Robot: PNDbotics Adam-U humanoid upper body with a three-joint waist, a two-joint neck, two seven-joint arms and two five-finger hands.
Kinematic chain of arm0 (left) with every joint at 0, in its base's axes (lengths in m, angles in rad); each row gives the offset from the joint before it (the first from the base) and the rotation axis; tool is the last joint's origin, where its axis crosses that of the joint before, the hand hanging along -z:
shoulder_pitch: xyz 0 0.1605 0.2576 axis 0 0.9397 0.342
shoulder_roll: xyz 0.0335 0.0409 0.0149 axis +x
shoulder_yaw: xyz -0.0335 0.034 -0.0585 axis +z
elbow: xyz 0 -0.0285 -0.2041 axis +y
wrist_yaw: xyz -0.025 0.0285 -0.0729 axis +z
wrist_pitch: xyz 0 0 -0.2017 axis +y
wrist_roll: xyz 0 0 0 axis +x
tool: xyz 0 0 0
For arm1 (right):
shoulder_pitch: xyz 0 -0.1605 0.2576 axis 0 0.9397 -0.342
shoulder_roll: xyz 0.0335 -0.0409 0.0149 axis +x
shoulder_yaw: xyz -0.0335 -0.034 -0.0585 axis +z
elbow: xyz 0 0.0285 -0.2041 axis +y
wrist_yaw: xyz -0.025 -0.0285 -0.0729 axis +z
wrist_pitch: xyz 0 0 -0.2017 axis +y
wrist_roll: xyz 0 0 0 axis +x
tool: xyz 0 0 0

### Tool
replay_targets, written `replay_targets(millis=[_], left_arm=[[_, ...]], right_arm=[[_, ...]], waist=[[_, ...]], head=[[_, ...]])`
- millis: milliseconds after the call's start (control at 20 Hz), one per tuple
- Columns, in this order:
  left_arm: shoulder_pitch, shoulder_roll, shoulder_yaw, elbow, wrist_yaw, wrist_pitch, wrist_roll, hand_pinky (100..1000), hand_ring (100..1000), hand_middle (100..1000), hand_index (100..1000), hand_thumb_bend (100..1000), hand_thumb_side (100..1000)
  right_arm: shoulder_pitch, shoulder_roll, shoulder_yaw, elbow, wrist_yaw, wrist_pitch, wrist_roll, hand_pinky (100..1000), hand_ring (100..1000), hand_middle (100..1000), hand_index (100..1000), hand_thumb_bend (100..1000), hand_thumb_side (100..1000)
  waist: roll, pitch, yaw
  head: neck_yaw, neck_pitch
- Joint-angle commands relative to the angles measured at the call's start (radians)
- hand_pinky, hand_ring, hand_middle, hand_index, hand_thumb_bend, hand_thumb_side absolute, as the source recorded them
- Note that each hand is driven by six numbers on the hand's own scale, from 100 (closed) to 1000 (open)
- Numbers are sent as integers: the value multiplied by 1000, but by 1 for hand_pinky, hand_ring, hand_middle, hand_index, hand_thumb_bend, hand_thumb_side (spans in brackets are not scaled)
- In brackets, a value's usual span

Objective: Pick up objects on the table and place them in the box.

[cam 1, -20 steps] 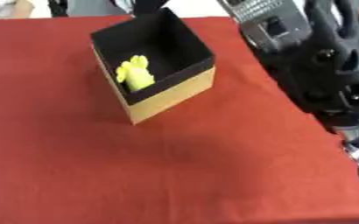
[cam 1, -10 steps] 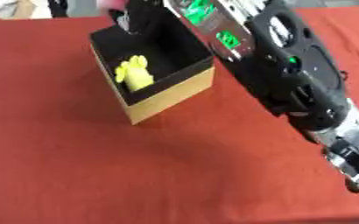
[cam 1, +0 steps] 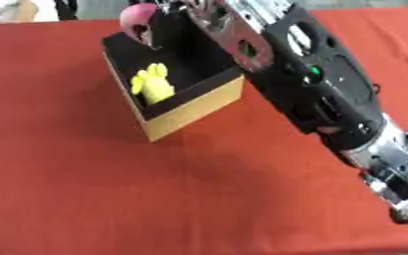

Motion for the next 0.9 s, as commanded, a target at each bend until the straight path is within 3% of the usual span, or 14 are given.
replay_targets(millis=[50, 100, 150, 200, 250, 400, 650, 900], left_arm=[[-10, 14, 10, -15, -2, 1, -2, 541, 805, 679, 819, 100, 282], [-10, 13, 10, -15, -2, 1, -2, 542, 805, 679, 819, 100, 282], [-10, 13, 10, -15, -1, 0, -3, 541, 805, 679, 819, 100, 281], [-10, 13, 10, -15, -1, 1, -3, 541, 805, 679, 819, 100, 281], [-10, 13, 10, -15, -1, 1, -3, 541, 805, 679, 819, 100, 281], [-9, 13, 10, -15, -2, 1, -3, 541, 805, 679, 819, 100, 280], [-8, 12, 10, -15, -2, 2, -3, 542, 805, 679, 819, 100, 276], [-6, 12, 11, -15, -2, 2, -3, 542, 804, 679, 820, 100, 272]], right_arm=[[-17, -4, -14, 7, 31, -4, 53, 613, 585, 504, 608, 145, 340], [-17, -4, -14, 15, 39, -9, 70, 637, 619, 531, 629, 160, 380], [-17, -4, -13, 22, 49, -14, 87, 701, 715, 615, 718, 220, 477], [-18, -4, -12, 30, 61, -18, 102, 709, 726, 628, 729, 228, 493], [-18, -4, -11, 38, 74, -22, 110, 758, 795, 732, 806, 286, 578], [-17, -2, -8, 75, 122, -35, 117, 829, 877, 832, 868, 365, 620], [-16, 2, -19, 95, 201, -67, 118, 863, 900, 850, 893, 442, 607], [-15, 1, -36, 71, 240, -90, 118, 858, 888, 839, 894, 426, 603]], waist=[[5, -16, -1], [5, -16, -1], [5, -17, -2], [5, -17, -2], [5, -17, -3], [6, -17, -3], [8, -19, -5], [11, -22, -8]], head=[[1, 5], [1, 5], [1, 5], [1, 5], [1, 5], [1, 5], [2, 5], [3, 5]])
